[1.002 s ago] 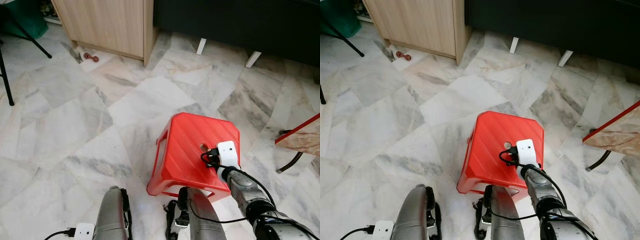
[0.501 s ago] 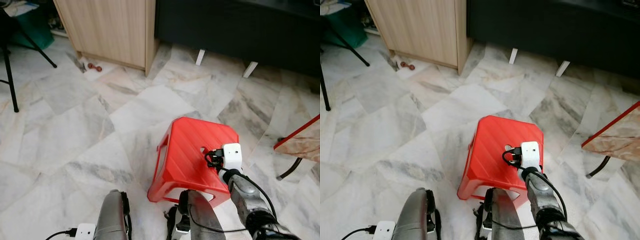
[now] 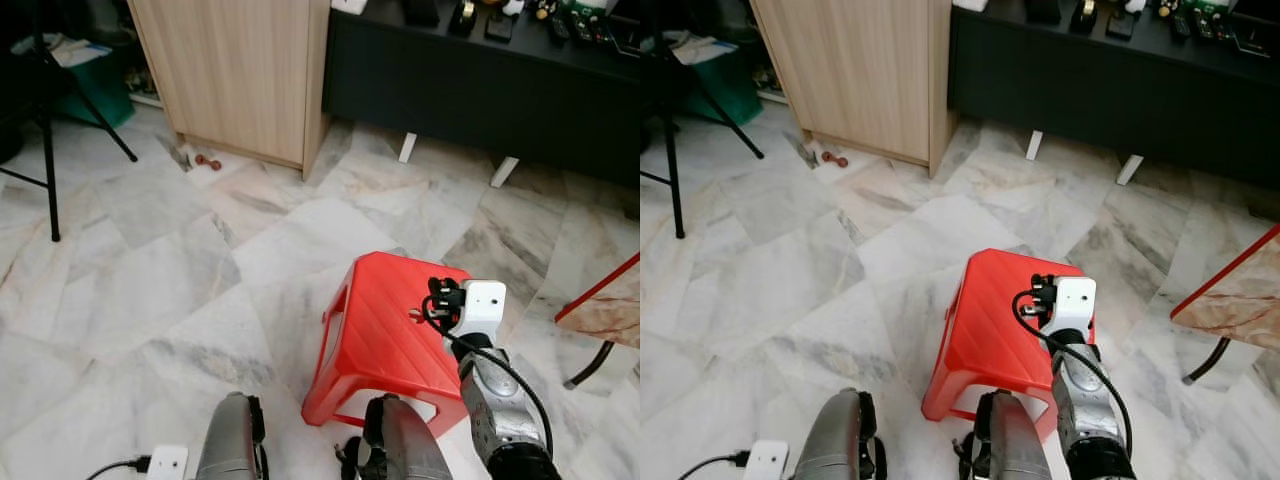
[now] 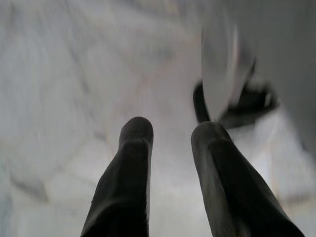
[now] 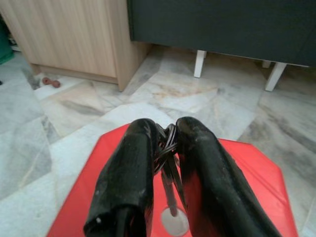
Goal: Hang keys on a hook
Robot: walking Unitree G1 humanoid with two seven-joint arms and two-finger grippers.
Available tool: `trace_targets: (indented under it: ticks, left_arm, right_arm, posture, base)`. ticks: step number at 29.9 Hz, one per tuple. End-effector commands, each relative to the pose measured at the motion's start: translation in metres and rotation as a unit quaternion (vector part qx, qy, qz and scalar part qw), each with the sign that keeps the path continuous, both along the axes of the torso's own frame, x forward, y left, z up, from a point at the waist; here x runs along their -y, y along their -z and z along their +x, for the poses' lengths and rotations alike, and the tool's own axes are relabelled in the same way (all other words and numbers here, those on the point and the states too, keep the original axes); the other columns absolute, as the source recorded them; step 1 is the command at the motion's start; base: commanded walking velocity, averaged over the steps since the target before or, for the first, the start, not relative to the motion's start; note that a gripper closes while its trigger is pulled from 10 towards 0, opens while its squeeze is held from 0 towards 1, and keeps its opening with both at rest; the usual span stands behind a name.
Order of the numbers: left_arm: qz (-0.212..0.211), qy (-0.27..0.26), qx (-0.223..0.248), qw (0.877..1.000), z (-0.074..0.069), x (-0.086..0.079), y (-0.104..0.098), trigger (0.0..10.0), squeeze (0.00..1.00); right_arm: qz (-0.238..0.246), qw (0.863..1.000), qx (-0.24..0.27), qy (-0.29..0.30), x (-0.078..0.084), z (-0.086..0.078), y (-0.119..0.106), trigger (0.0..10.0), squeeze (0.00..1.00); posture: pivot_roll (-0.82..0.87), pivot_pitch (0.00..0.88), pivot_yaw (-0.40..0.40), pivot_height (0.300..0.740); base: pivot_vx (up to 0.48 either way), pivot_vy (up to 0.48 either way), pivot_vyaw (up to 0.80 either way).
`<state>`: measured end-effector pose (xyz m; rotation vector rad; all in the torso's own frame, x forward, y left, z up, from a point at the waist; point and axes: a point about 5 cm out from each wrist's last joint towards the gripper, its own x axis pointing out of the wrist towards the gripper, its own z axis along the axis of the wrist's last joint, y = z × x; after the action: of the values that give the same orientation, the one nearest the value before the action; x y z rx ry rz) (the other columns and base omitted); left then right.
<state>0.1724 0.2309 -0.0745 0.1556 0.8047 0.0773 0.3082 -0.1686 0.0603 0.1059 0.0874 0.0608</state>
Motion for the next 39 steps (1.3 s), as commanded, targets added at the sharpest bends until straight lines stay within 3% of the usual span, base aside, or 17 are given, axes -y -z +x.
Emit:
trace_targets:
  ticks: [1,15,39]
  left_arm:
    - [-0.023,0.012,0.0,1.0,-0.002,0.013,0.003,10.0,0.0]
    - [-0.023,0.005,-0.034,0.999,-0.018,0.006,0.01,10.0,0.0]
    - [-0.025,0.003,-0.031,0.999,-0.014,0.004,0.009,10.0,0.0]
  right_arm:
    - [0.003,1.0,-0.004,0.016,0.007,-0.004,0.001,10.0,0.0]
    - [0.01,0.999,-0.007,0.03,0.001,0.002,-0.006,10.0,0.0]
    - [0.038,0.999,-0.011,0.024,-0.011,0.002,-0.008,10.0,0.0]
  posture:
    - [0.07,0.126,-0.086,0.614]
    - [0.08,0.081,-0.079,0.614]
    - [0.08,0.029,-0.073,0.614]
  base:
    - [0.0,0.0,0.0]
    - [0.0,0.0,0.0]
    - [0.0,0.0,0.0]
